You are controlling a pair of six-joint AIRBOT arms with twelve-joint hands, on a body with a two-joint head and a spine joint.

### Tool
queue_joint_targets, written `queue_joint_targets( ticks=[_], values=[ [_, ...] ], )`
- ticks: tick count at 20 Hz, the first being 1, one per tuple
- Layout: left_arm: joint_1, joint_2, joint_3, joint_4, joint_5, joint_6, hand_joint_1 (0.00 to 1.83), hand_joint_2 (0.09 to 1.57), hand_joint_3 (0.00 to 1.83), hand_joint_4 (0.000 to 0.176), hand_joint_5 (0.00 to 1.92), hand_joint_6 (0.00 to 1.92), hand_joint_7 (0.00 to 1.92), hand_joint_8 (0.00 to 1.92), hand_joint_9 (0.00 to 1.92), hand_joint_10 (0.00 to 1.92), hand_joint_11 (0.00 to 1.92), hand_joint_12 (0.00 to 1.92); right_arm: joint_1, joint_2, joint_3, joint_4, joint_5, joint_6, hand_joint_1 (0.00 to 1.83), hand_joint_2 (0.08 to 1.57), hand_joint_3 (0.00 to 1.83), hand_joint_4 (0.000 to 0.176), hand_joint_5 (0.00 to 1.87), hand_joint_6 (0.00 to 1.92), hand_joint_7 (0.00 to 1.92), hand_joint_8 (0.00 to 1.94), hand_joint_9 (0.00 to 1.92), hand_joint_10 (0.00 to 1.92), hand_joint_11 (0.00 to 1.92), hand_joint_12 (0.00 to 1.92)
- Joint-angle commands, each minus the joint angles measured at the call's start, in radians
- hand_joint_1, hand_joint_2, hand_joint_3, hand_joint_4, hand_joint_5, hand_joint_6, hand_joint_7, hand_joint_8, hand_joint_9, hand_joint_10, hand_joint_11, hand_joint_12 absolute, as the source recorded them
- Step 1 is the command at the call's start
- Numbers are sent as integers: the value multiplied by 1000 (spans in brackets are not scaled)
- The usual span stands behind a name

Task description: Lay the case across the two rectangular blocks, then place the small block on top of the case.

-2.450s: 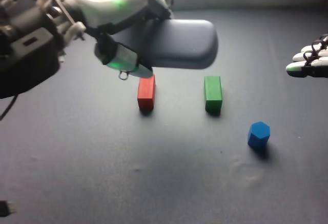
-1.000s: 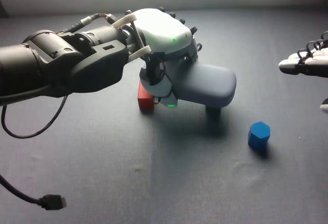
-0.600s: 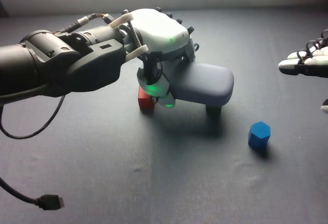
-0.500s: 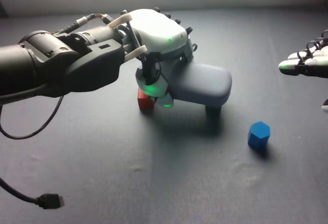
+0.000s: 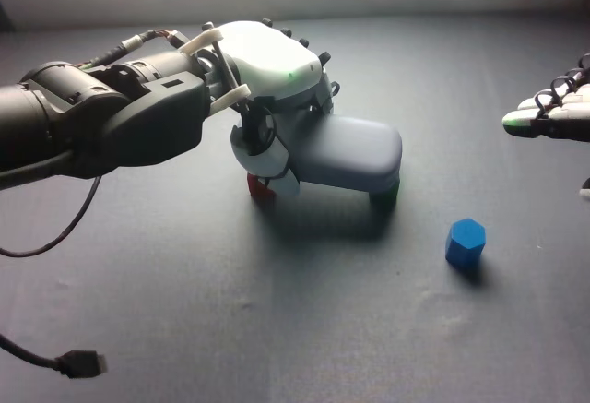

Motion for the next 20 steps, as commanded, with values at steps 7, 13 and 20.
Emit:
queue_joint_targets(
  ticks=[7, 13, 20],
  values=[
    [-13, 4, 6, -8, -110, 15, 1280, 1045, 0, 0, 1094, 642, 1196, 785, 1334, 223, 972, 1130, 11, 3, 1, 31, 111, 6, 851, 1384, 2, 10, 310, 1, 300, 0, 305, 2, 72, 718],
    [-25, -14, 29, -24, -107, 18, 1243, 1091, 0, 0, 965, 915, 1106, 880, 1309, 61, 891, 1048, 9, 3, 1, 31, 111, 7, 916, 1365, 0, 0, 343, 8, 321, 3, 326, 2, 73, 730],
    [-34, -32, 48, -29, -99, 18, 1264, 1070, 0, 0, 1044, 717, 1135, 894, 1387, 62, 938, 1127, 8, 2, 2, 31, 110, 7, 892, 1373, 0, 0, 349, 2, 323, 5, 335, 5, 127, 606]
  ],
)
